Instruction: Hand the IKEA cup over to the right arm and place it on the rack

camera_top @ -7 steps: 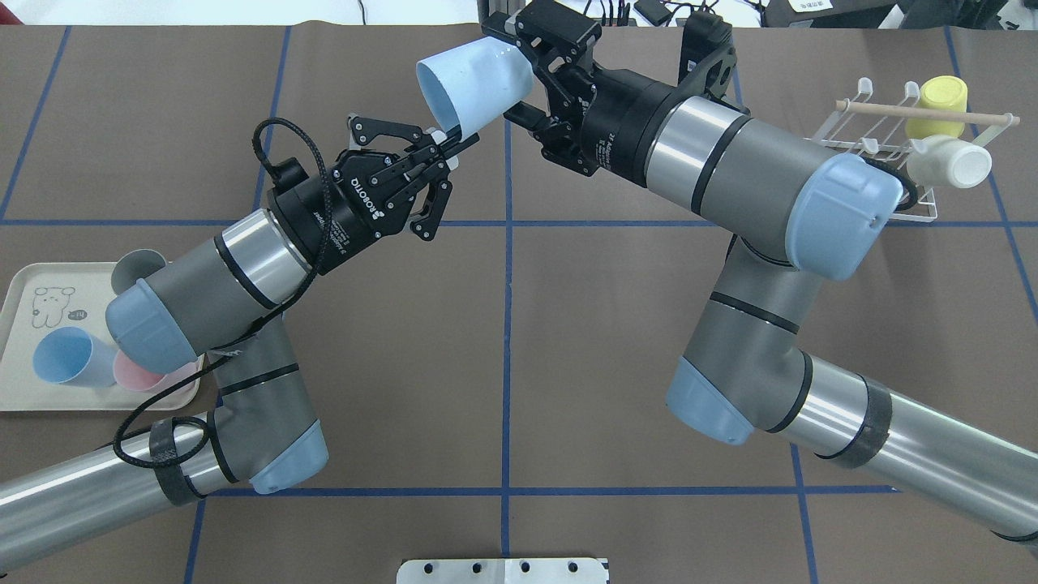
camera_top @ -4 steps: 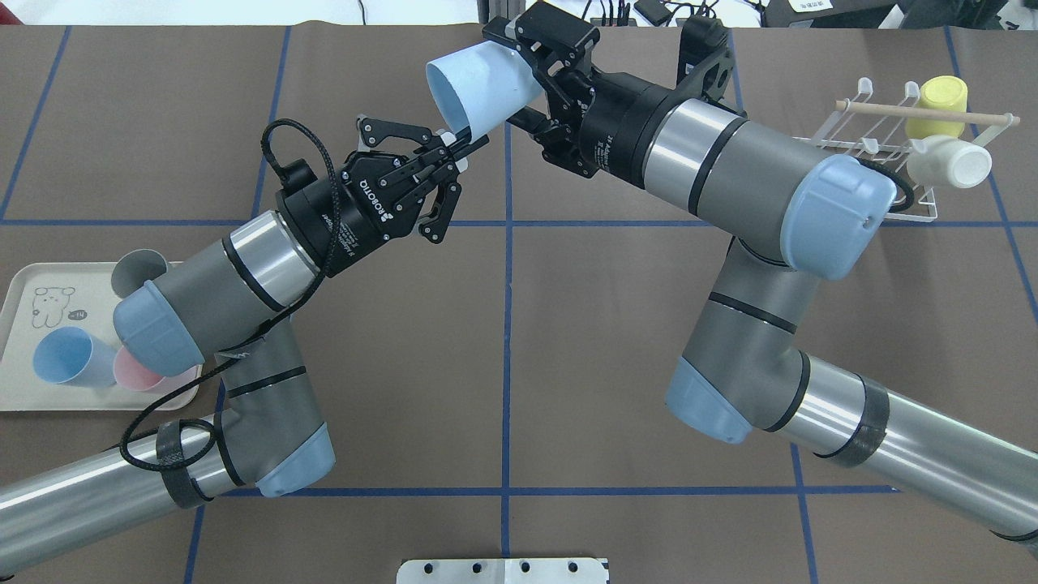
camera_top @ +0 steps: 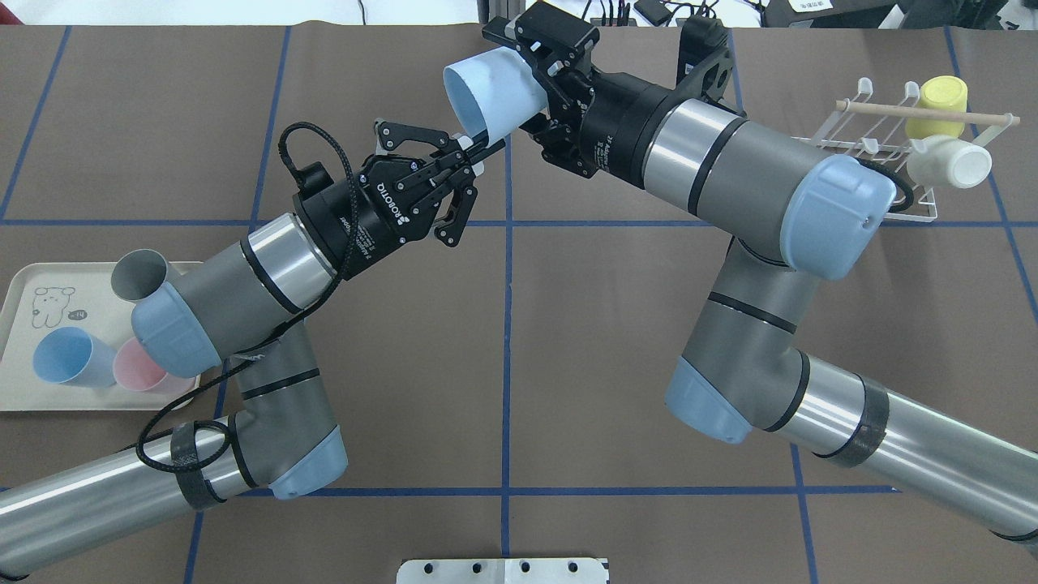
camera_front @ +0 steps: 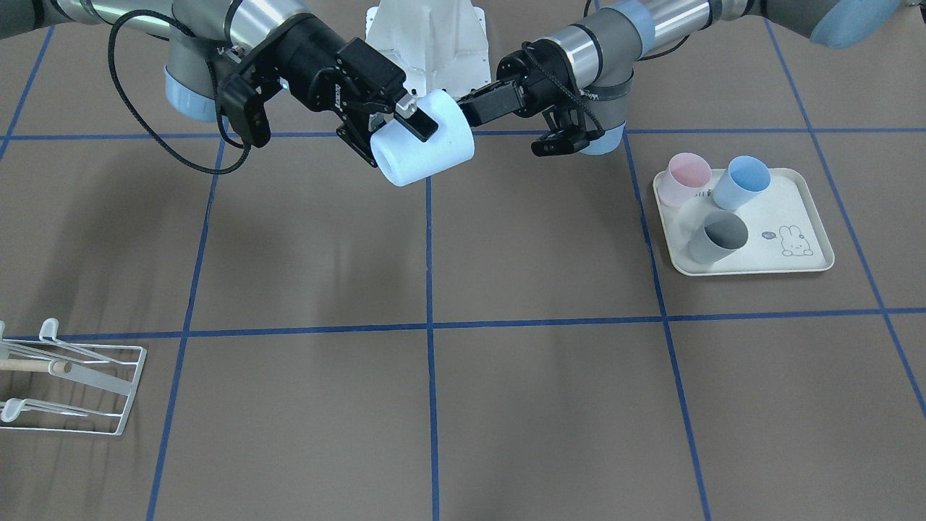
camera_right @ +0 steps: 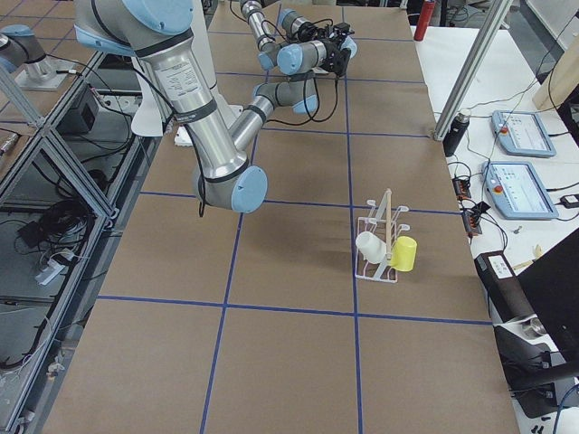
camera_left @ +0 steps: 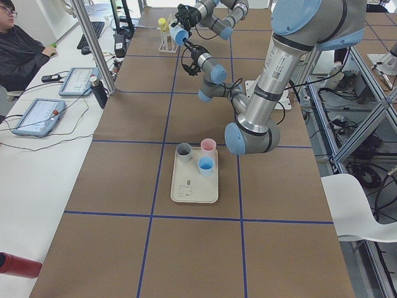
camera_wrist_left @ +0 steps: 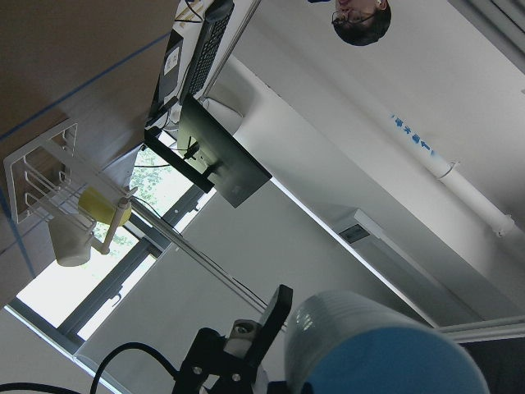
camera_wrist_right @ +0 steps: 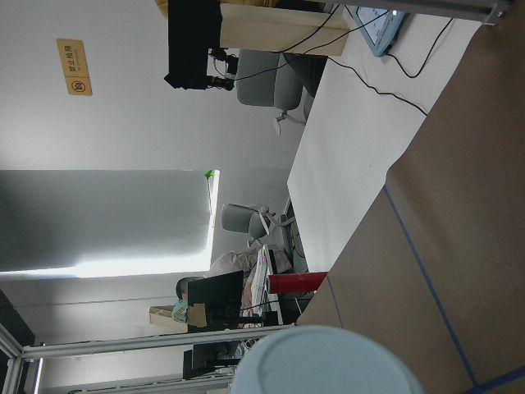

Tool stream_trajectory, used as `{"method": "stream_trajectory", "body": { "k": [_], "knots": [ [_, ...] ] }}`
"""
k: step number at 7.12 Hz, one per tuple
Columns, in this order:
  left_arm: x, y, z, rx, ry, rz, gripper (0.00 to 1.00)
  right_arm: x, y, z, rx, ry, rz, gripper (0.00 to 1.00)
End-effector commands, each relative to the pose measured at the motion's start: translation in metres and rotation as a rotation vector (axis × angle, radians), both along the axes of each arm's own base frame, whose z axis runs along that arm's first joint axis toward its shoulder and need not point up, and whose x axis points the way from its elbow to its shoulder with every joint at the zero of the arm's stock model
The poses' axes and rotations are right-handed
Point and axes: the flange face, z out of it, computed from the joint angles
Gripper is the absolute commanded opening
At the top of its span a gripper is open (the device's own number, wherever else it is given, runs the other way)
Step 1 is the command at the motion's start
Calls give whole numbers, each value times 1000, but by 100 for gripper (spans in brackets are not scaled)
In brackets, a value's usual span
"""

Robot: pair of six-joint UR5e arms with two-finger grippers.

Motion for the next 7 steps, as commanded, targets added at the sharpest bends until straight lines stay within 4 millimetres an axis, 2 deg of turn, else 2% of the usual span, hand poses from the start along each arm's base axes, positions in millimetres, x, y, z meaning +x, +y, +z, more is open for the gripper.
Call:
{"method": "stream_trajectory", "body": {
  "k": [1, 2, 3, 4, 5, 6, 7],
  "knots": [
    [4, -1, 6, -4, -10, 2, 0, 1, 0, 4, 1, -3, 2, 95],
    [4, -1, 7, -4, -9, 2, 0, 1, 0, 4, 2, -2, 3, 84],
    [3, -1, 7, 2, -1, 3, 0, 0, 0, 3, 2, -4, 1, 35],
    [2, 0, 4, 6, 5, 4, 27, -5, -3, 7, -3, 7, 0, 0],
    [3, 0, 5, 3, -2, 3, 86, -6, -4, 7, -1, 6, 0, 0],
    [2, -1, 6, 5, -10, -7, 100, -5, -4, 7, -1, 5, 3, 0],
    [3, -1, 6, 23, -27, -26, 100, -5, -5, 8, -1, 7, 4, 0]
  ]
}}
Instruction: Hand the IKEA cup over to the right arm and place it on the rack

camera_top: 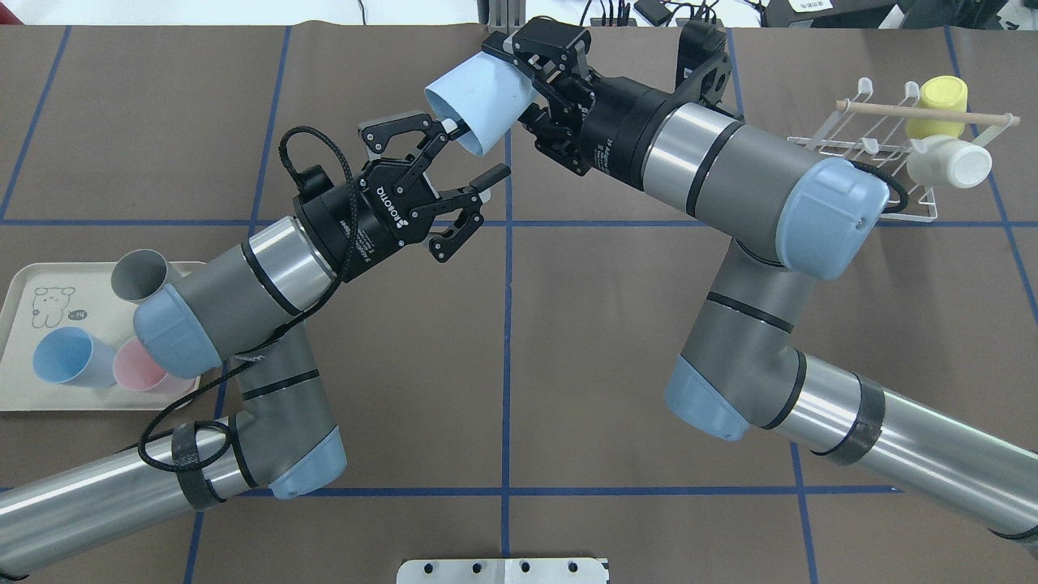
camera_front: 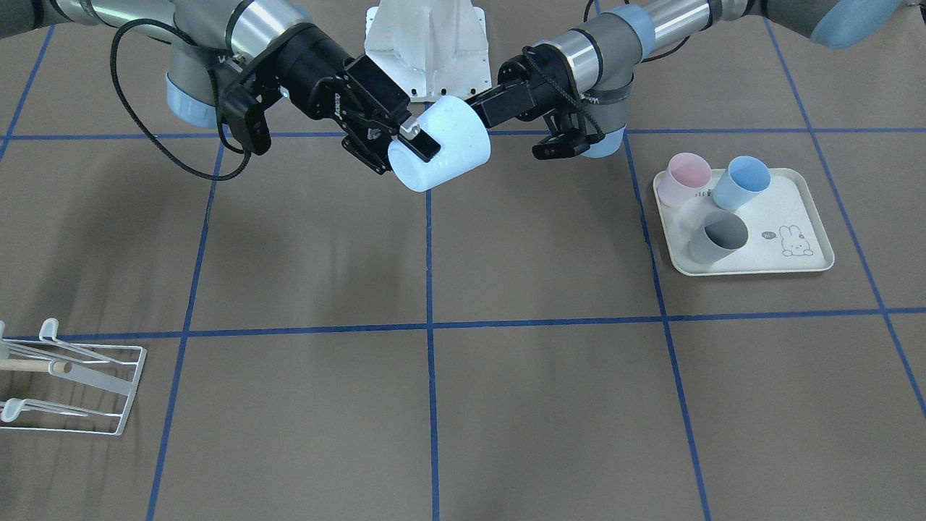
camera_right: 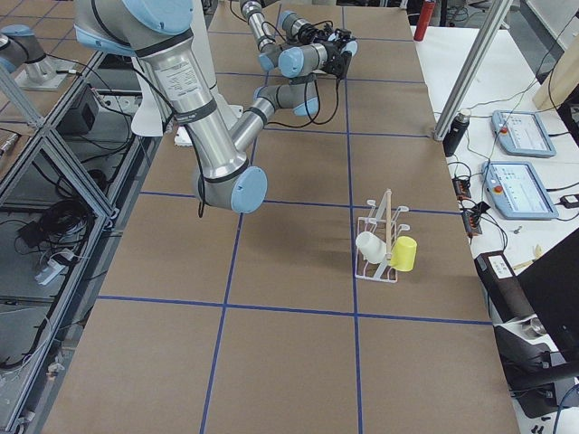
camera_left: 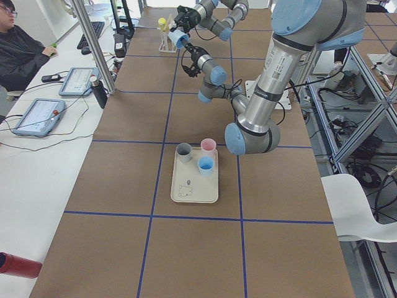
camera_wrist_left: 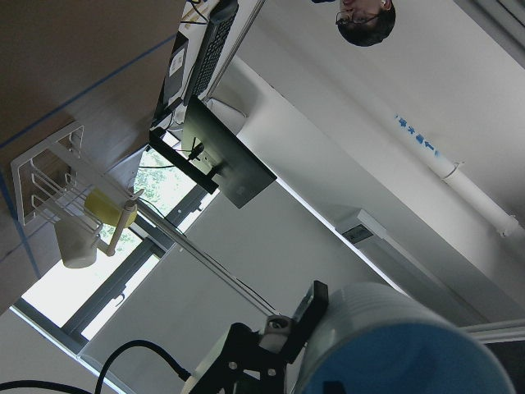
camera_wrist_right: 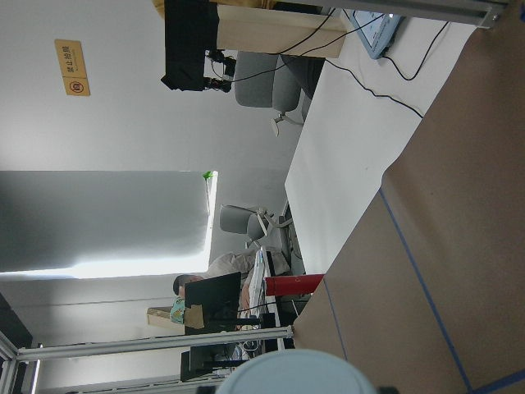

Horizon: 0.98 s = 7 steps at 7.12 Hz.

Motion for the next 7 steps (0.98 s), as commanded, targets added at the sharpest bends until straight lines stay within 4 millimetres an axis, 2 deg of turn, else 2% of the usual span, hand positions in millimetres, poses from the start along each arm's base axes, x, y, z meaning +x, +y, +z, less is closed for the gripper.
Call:
{"method": "stream_trajectory", "body": {
  "k": [1, 3, 7],
  "knots": [
    [0, 0, 3, 15, -19, -19, 100, 0, 0, -1, 3, 0, 2, 0],
    [0, 0, 3, 16, -18, -18, 100, 19, -17, 1, 2, 6, 46, 0],
    [1, 0, 1, 72, -92, -83, 100, 87, -72, 18, 9, 107, 198, 0]
  ]
}}
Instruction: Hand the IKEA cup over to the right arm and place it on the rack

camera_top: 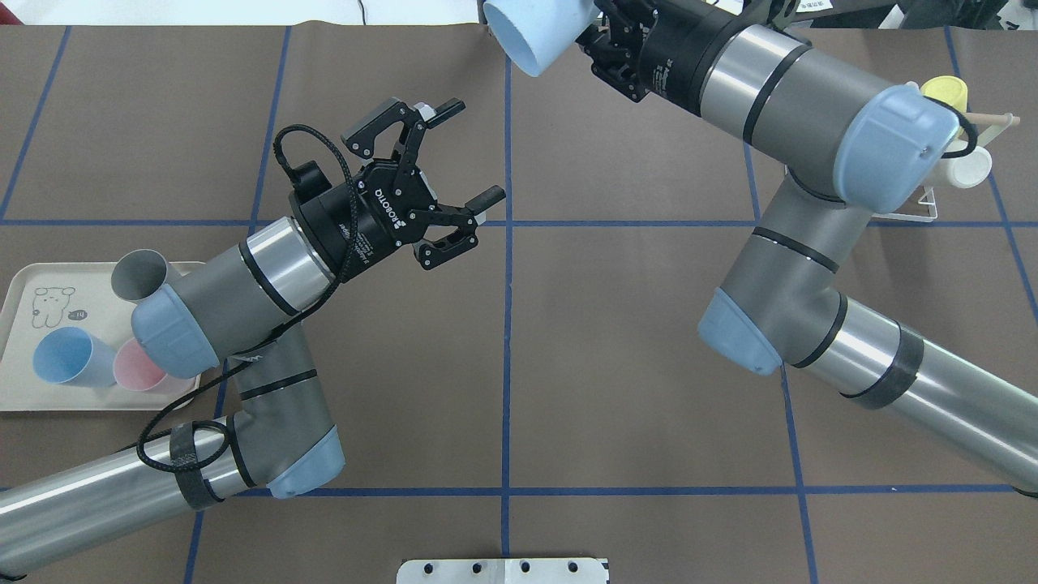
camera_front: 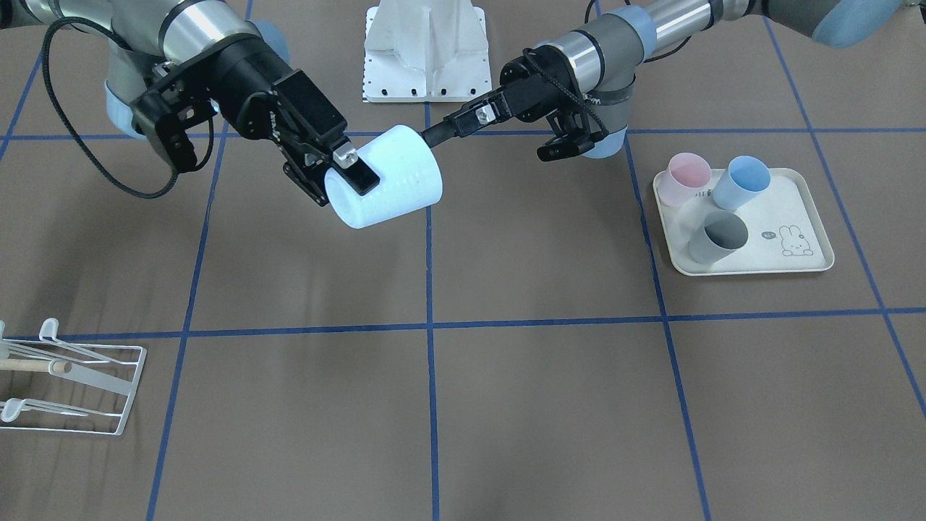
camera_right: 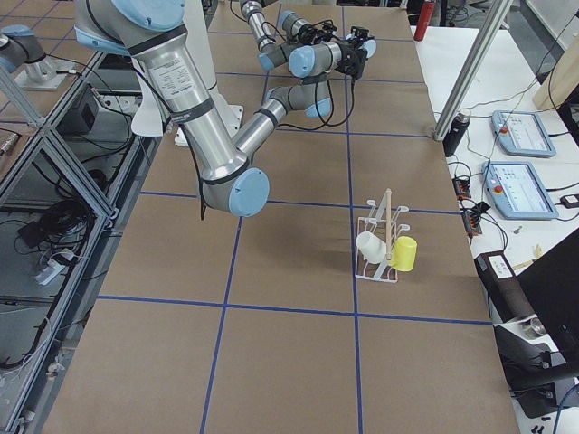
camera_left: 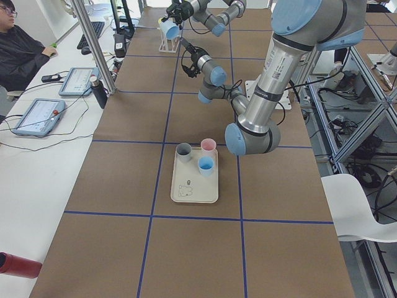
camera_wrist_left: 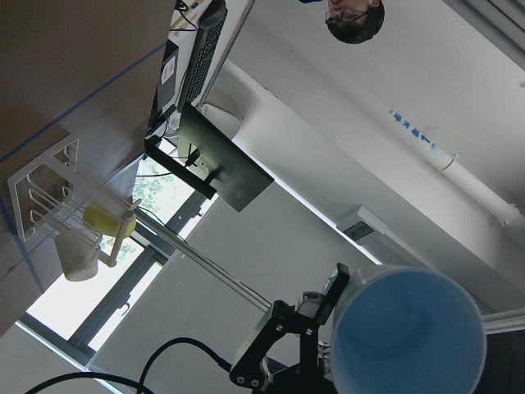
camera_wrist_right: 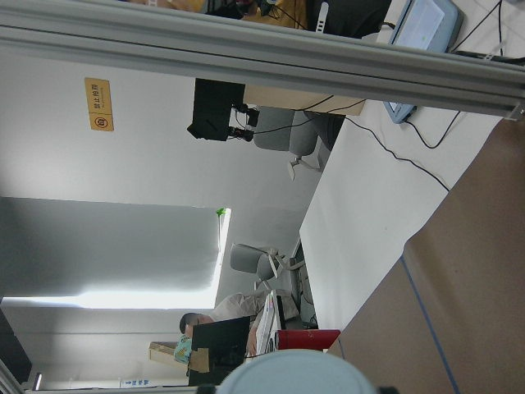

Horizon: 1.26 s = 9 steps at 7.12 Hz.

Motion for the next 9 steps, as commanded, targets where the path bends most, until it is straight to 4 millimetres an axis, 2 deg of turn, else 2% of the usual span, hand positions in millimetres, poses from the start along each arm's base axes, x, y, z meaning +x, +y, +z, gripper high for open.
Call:
{"method": "stream_trajectory", "body": {
  "k": [1, 2, 3, 4, 5, 6, 7, 8, 9],
  "knots": [
    [-1, -1, -3, 76, -90, -88, 100, 43, -35, 10, 12, 173, 69, 0],
    [2, -5, -2, 122, -193, -147, 100, 63, -48, 26, 18, 330, 81, 0],
    [4, -3, -13, 216, -322, -189, 100, 78, -51, 55, 23, 501, 114, 0],
    [4, -3, -22, 248, -428, -231, 100, 102, -50, 97, 19, 659, 156, 0],
    [8, -6, -23, 260, -504, -248, 100, 133, -38, 155, 12, 833, 200, 0],
    [9, -6, -23, 265, -513, -254, 100, 149, -27, 202, 12, 1020, 251, 0],
    [11, -8, -22, 267, -544, -260, 100, 159, -25, 236, -22, 1159, 279, 0],
    [11, -9, -29, 300, -641, -292, 100, 165, -21, 248, -24, 1233, 283, 0],
    [9, -8, -37, 309, -713, -296, 100, 168, -13, 274, -64, 1289, 256, 0]
  ]
}}
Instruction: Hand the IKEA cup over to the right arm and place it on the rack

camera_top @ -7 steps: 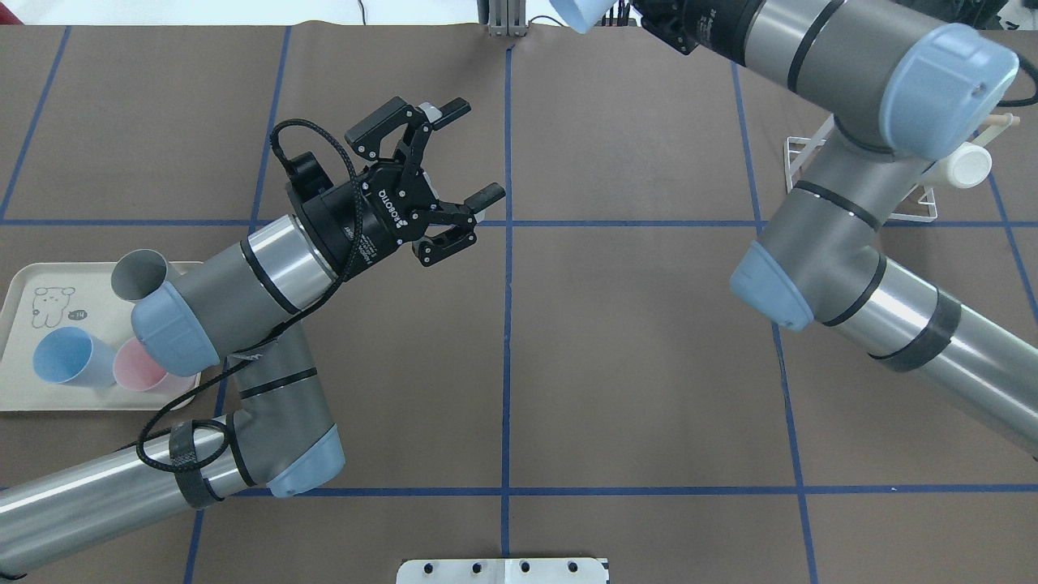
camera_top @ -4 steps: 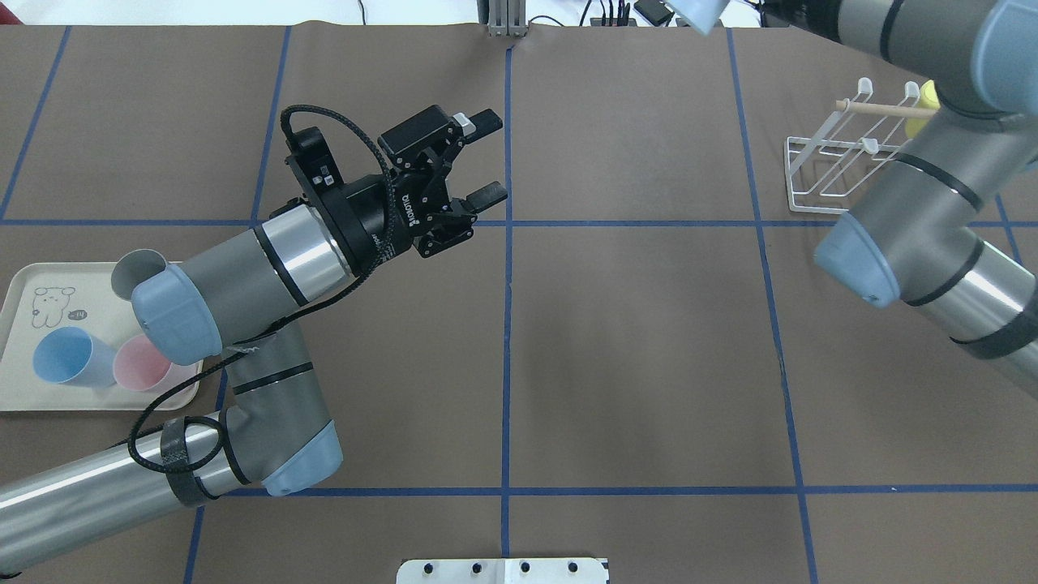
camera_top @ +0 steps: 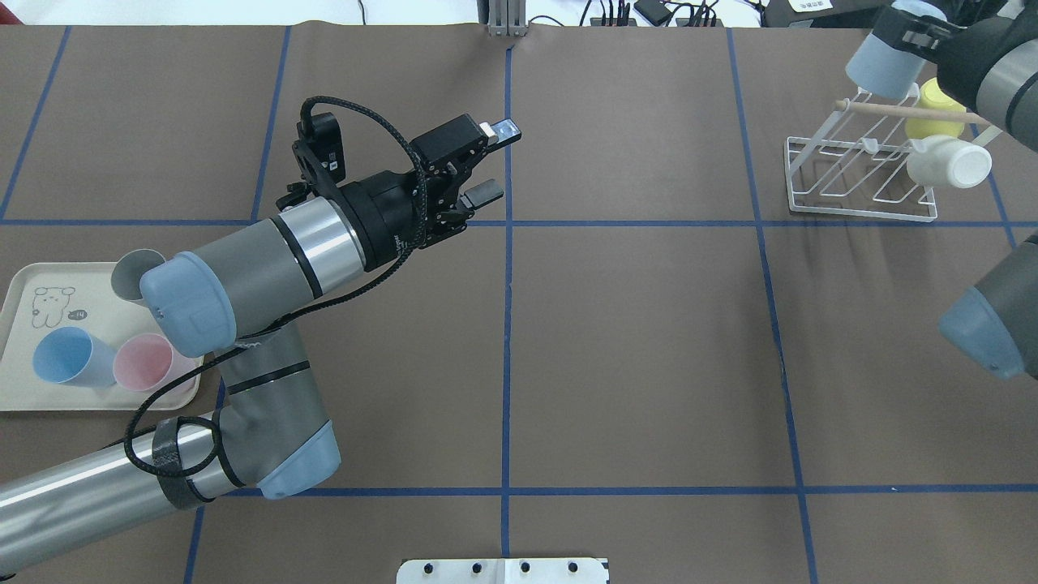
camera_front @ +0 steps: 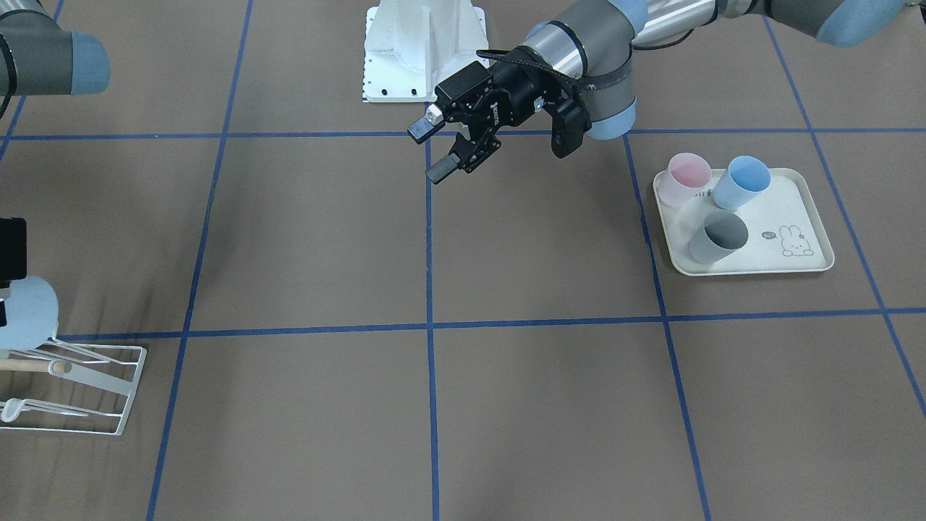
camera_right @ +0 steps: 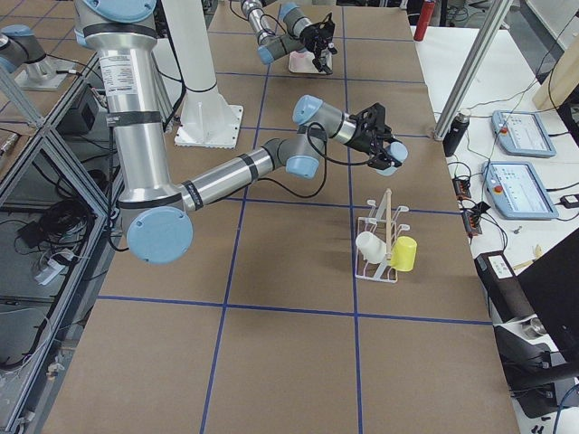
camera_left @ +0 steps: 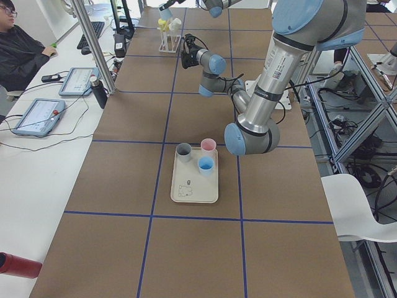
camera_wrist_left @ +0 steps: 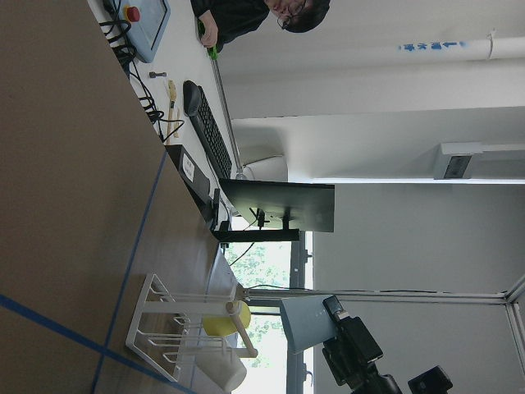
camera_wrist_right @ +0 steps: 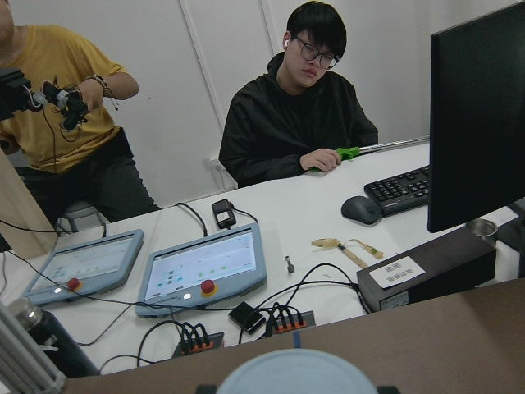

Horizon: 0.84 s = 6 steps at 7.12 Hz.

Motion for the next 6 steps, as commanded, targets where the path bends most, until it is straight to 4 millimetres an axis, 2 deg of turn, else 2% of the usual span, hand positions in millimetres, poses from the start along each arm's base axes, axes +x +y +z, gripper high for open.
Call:
{"method": "stream_trajectory", "body": {
  "k": [1, 2, 4, 6],
  "knots": [
    [1, 0, -7, 9, -102, -22, 100, 1, 11, 35, -55, 99, 4, 0],
    [1, 0, -6, 8, -104, -22, 100, -3, 18, 51, -85, 122, -11, 0],
    [1, 0, -6, 9, -102, -22, 100, 4, 28, 73, -118, 153, -12, 0],
    [2, 1, -5, 7, -103, -18, 100, 7, 30, 90, -125, 237, -19, 0]
  ]
}}
